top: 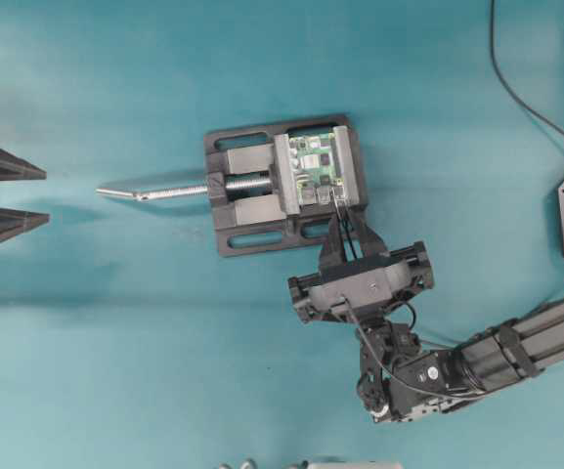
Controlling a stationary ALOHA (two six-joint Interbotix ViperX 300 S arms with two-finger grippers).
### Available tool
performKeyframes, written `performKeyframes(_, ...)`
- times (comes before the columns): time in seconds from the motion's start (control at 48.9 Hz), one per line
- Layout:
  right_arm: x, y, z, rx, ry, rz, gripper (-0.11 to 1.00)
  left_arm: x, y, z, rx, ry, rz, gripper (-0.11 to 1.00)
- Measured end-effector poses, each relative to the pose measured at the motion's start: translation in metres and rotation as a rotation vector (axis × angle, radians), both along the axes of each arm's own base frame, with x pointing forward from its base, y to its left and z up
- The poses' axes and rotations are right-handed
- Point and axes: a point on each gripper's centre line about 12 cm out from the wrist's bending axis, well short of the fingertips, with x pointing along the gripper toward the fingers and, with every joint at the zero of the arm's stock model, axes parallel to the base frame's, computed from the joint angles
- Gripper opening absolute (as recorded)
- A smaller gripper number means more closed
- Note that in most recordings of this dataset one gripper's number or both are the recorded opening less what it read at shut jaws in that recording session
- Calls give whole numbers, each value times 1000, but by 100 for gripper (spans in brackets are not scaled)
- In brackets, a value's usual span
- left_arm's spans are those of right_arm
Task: Insert the USB into the fixed PCB.
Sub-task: 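Push the USB plug forward into the port with the right gripper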
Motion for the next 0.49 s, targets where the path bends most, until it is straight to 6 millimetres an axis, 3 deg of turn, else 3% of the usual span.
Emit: performKeyframes(0.491,4,-3,-4,-2,-3,9,21,0,0,0,0,0,0,95)
